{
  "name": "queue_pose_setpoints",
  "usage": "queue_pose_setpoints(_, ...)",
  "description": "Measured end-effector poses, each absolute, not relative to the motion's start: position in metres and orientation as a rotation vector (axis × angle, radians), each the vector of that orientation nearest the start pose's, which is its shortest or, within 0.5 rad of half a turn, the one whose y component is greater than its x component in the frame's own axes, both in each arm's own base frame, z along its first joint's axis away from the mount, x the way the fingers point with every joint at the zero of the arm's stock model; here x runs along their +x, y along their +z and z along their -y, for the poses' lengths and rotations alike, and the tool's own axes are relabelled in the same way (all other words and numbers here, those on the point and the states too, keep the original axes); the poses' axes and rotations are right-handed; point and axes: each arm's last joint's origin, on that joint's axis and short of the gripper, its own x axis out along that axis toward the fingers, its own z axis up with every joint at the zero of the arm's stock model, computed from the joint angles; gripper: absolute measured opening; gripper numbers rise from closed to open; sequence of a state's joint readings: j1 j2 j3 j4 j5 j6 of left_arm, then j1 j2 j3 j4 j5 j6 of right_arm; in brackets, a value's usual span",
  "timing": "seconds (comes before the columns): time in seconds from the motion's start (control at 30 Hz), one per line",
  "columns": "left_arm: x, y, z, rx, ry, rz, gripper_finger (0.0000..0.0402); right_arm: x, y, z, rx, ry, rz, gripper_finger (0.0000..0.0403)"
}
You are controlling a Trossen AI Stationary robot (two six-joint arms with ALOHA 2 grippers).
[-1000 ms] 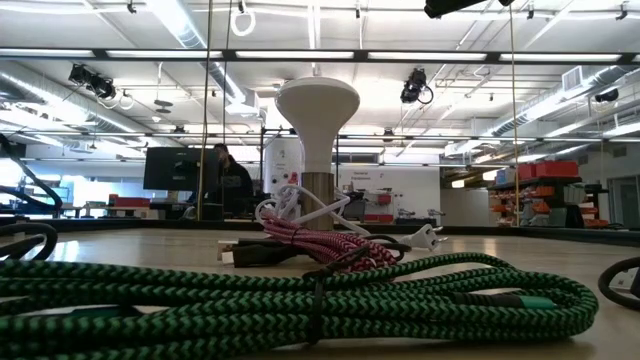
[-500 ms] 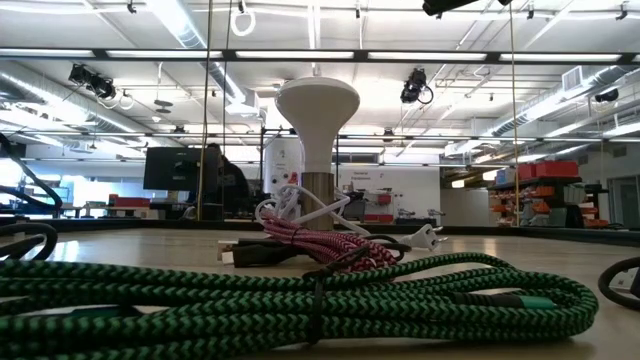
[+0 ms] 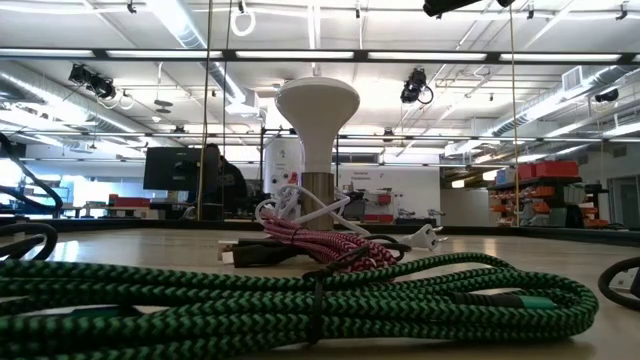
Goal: Pick & Place USB Port
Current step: Put the pink charger cable into the green bin
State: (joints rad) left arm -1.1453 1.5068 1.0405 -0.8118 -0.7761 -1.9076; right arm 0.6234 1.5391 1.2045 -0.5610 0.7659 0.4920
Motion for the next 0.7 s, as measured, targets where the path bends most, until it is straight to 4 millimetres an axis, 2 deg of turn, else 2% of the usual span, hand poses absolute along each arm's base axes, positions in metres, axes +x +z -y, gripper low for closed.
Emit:
queue_pose_setpoints(0.27,0.173,0.239,0.209,-0.475,0.424,-0.610,0.0100,0.279,0.266,-0.173,0.071,-0.170,-0.705,0.0061)
queue_pose_setpoints(0.47,0.198,0.239,0.189,-0.333,0.440,-0.651,0.0101,0.304,0.222,-0.192,0.101,-0.036,-0.822,0.0071)
queue_pose_setpoints(0.7,0.211,0.239,0.175,-0.195,0.452,-0.668,0.0101,0.328,0.184,-0.187,0.195,-0.106,-0.867,0.0136)
